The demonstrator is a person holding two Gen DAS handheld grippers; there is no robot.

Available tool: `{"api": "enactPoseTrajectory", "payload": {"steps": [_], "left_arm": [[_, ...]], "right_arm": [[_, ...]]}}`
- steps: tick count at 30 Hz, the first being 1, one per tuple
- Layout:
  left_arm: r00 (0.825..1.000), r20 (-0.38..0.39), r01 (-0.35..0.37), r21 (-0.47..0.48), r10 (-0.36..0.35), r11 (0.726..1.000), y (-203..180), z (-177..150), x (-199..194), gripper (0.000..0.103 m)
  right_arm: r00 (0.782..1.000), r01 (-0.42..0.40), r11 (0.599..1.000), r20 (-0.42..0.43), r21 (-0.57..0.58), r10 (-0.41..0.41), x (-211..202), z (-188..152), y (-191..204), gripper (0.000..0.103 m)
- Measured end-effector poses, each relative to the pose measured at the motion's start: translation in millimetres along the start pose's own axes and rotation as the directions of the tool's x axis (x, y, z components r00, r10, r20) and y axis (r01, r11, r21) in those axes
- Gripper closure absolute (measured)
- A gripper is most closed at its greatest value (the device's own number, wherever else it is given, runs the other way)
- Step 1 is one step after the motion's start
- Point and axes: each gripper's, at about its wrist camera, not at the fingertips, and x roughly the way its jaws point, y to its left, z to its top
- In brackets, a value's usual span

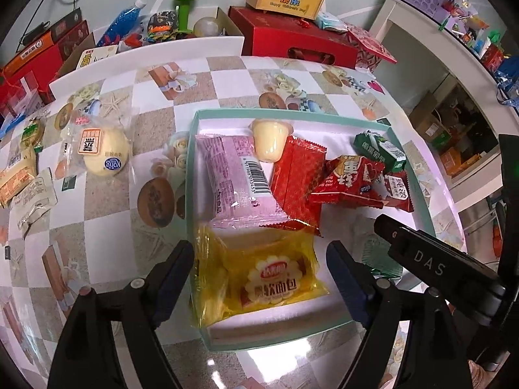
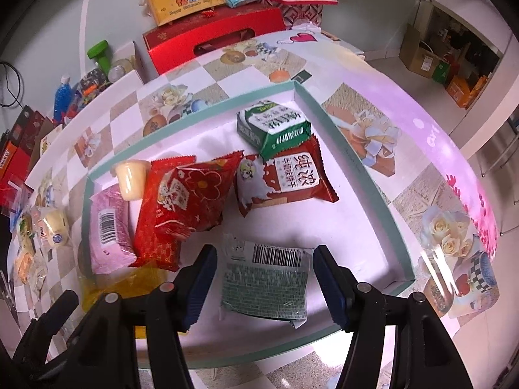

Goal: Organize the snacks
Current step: 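Lower both packets into the tray and open both grippers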

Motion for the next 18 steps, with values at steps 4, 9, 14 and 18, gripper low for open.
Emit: {"api": "enactPoseTrajectory", "payload": {"steps": [4,9,14,18], "left_arm": [[1.0,0.016,0.007,0.01,-0.007,1.0,-1.9,0.9,-4.4,0.017],[1.0,0.021,0.013,-0.005,-0.013,1.0,0.8,0.7,-3.8,0.003],[0.999,0.045,0.02,0.0,-0.02,1.0,-0.5,1.0,-8.0,0.002],[0.998,0.055,0.034,0.005,-0.034,0.999,-2.4,1.4,-10.6,0.001]], "right_arm": [[1.0,-0.002,1.0,0.012,0.0,0.002,-3.6,0.7,0.7,0.037],[1.0,-0.004,1.0,0.015,0.028,0.004,-4.5,1.4,-5.0,0.037],[1.0,-0.004,0.999,0.023,0.036,0.003,-6.1,2.5,-7.1,0.037],[0.999,-0.007,0.999,0.038,0.046,0.005,-10.5,3.3,-9.2,0.037]]}}
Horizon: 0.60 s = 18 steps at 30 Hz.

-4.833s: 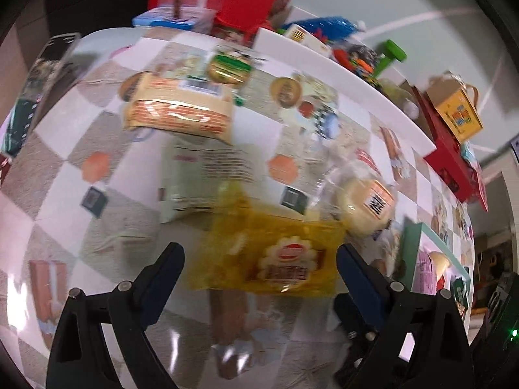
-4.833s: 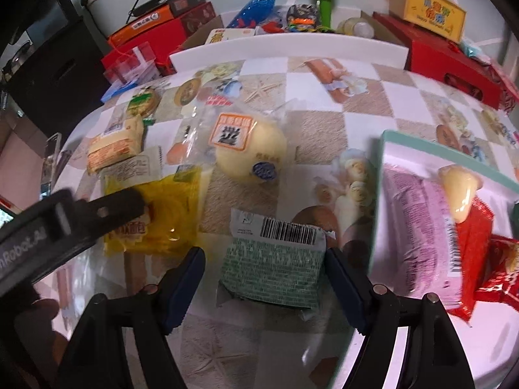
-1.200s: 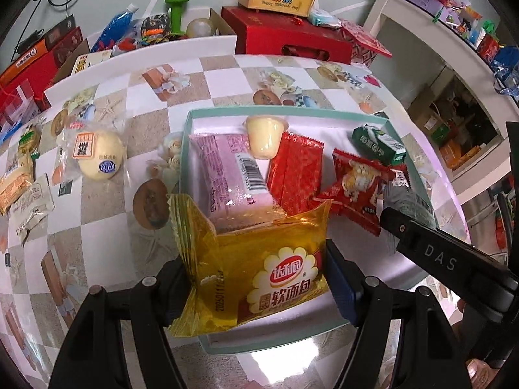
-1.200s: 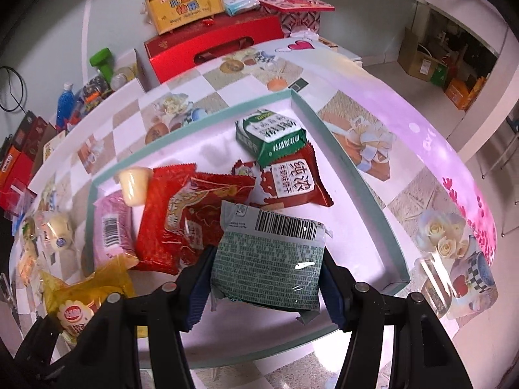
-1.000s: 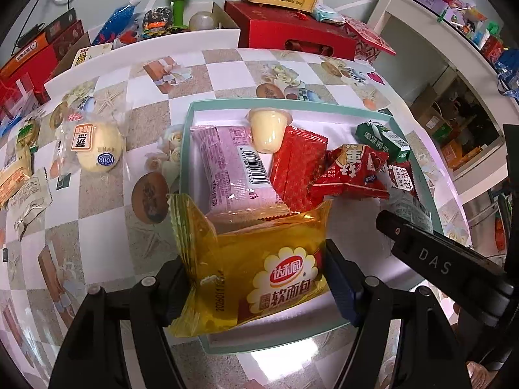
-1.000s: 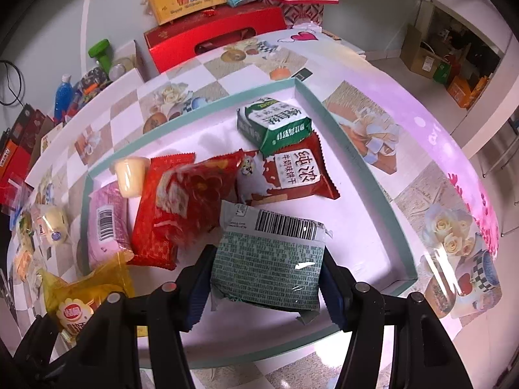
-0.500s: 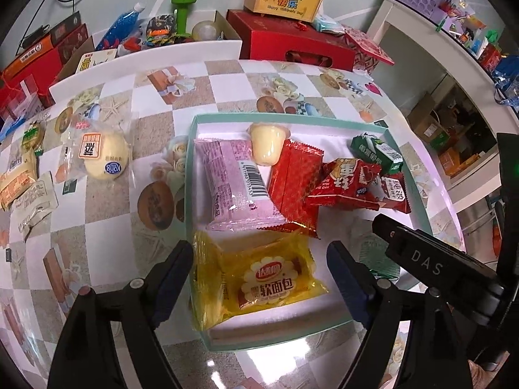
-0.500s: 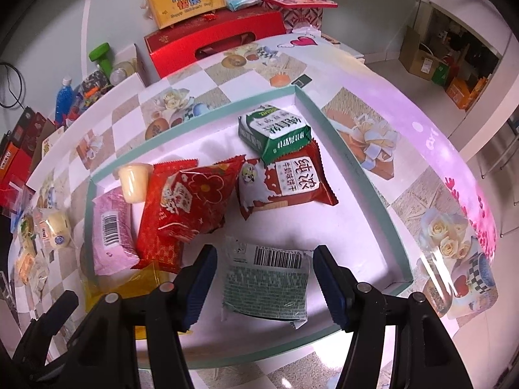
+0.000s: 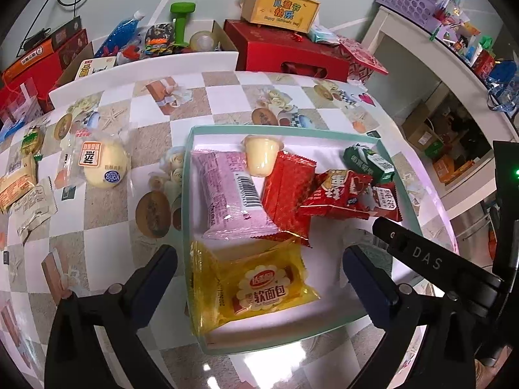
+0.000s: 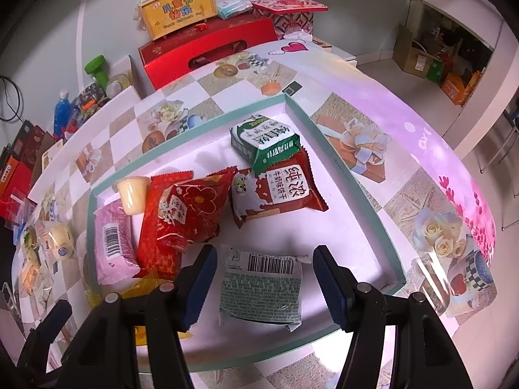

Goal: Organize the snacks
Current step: 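Lower both packets into the tray and open both grippers, then withdraw both grippers from the tray toward the snack pile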

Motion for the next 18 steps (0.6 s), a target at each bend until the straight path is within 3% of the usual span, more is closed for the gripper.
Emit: {"api": "enactPoseTrajectory", "payload": {"steps": [10,18], "left_arm": [[0.998,0.056,0.003,-0.009,-0.002,1.0,2,4,-14,0.0],[0.982,0.162,-0.074,-0.129,0.094,0.989,50,15,-41,0.0]], "right_arm": [[1.0,0.005,1.0,0.016,0.013,-0.006,-3,2,-3,0.037],[1.0,-0.012,0.996,0.005,-0.09,0.012,1,-6,31,0.037]]}}
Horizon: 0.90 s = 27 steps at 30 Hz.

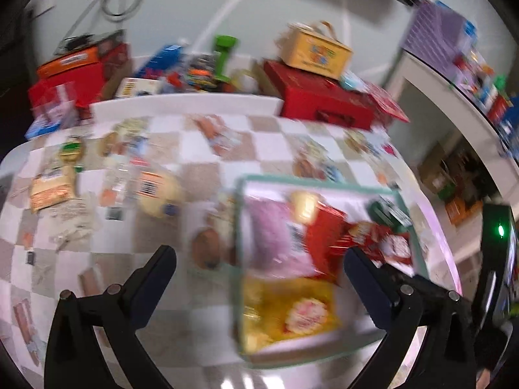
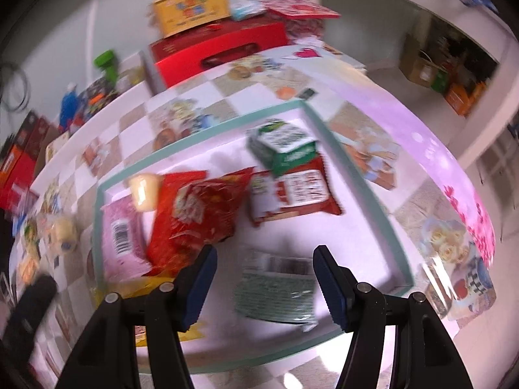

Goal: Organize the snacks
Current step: 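Withdraw both grippers from the tray toward the snack pile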

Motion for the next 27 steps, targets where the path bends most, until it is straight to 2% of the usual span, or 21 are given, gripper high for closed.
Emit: {"api": "enactPoseTrajectory", "payload": {"steps": [2,8,12,15,22,24,27], "left_arm": [[0.999,0.015,-0.032,-0.045,0.033,0.998,21,4,-2,0.0],[0.992,0.043,-0.106,-0.182,0.115,0.978,79,9,-8,0.0],[0.985,0.058,-0.146,-0.221,0.163,0.964,101,10,-11,0.0],[0.978,0.077,-0.172,-0.246,0.196,0.954,114,9,-11,0.0],[0.963,0.113,-0.209,-0.251,0.243,0.945,126,12,-12,0.0],[0.965,0.112,-0.203,-0.244,0.235,0.948,127,13,-12,0.0],[0.978,0.086,-0.167,-0.24,0.192,0.956,129,15,-9,0.0]], "right_arm": [[1.0,-0.015,0.999,-0.002,-0.03,0.015,0,-2,12,0.037],[0.999,-0.035,0.995,0.024,-0.097,0.037,-6,-7,37,0.025],[0.997,-0.067,0.991,0.037,-0.117,0.072,-7,-9,47,0.013],[0.993,-0.093,0.989,0.06,-0.114,0.1,-11,-10,51,0.0],[0.984,-0.119,0.981,0.117,-0.152,0.137,-18,-9,64,0.0],[0.979,-0.123,0.978,0.142,-0.169,0.148,-22,-9,68,0.0],[0.977,-0.127,0.974,0.146,-0.188,0.156,-24,-8,73,0.0]]}}
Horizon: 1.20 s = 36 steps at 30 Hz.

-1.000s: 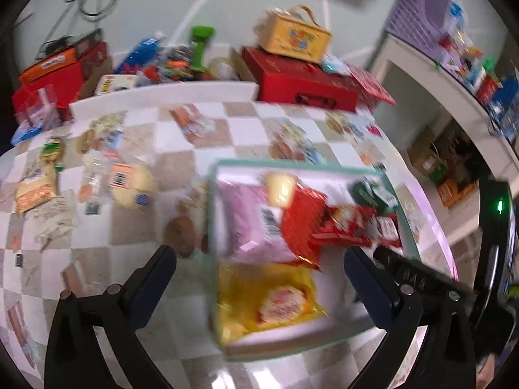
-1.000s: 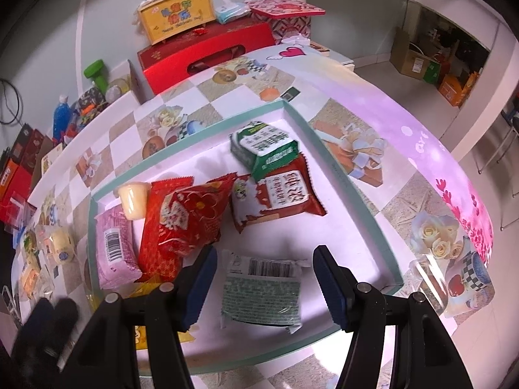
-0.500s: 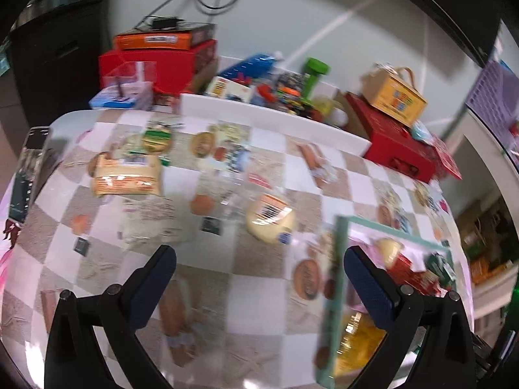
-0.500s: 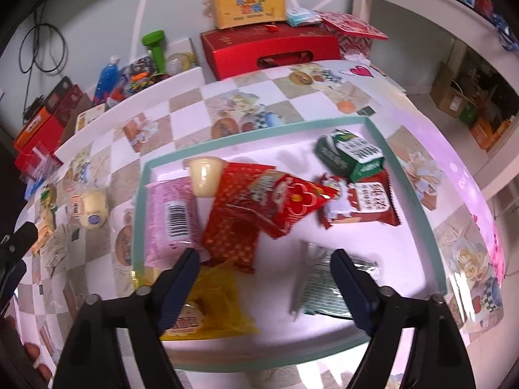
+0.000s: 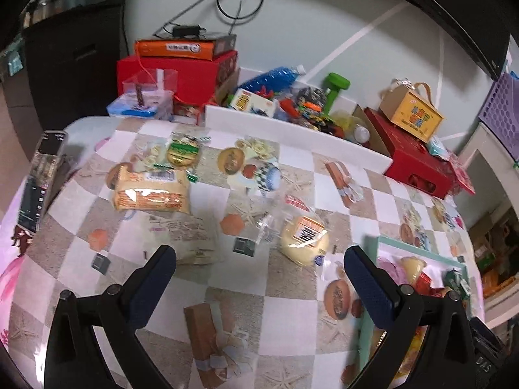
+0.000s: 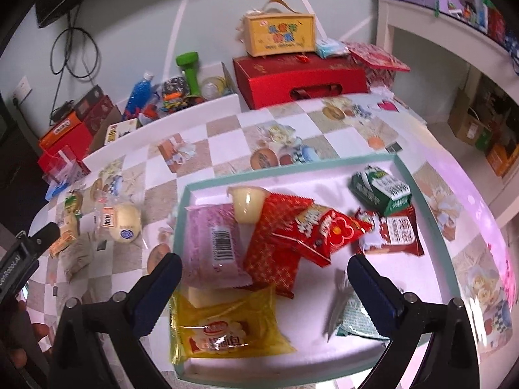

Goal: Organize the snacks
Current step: 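Withdraw both grippers from the tray toward the snack pile, then move left gripper to white printed bread packet while right gripper approaches wrapped round bun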

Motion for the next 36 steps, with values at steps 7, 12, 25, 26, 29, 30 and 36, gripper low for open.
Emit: {"api": "enactPoseTrajectory", "payload": {"steps": [7,12,25,26,29,30,36], "left_arm": [[0.999,0.041,-0.019,0.012,0.019,1.0,0,2,-5,0.0],[0.995,0.094,-0.02,0.018,0.018,1.0,4,8,-12,0.0],[0.994,0.076,-0.08,-0.014,0.081,0.997,33,16,1,0.0],[0.994,0.07,-0.087,-0.013,0.088,0.996,37,16,3,0.0],[0.993,0.059,-0.101,-0.004,0.101,0.995,48,17,9,0.0],[0.993,0.05,-0.105,0.001,0.105,0.994,51,17,12,0.0],[0.999,0.007,-0.042,-0.043,0.042,0.998,85,22,21,0.0]], "right_arm": [[0.997,-0.073,0.996,-0.028,0.052,0.075,5,4,8,0.0],[0.993,-0.121,0.992,-0.007,0.042,0.122,3,8,24,0.0],[0.975,-0.216,0.972,0.025,-0.087,0.219,14,21,90,0.0],[0.975,-0.221,0.971,0.019,-0.09,0.223,17,22,92,0.0],[0.973,-0.228,0.968,0.003,-0.107,0.229,27,25,105,0.0],[0.974,-0.226,0.967,0.0,-0.114,0.228,29,24,108,0.0],[0.968,-0.251,0.959,-0.05,-0.134,0.247,48,26,130,0.0]]}}
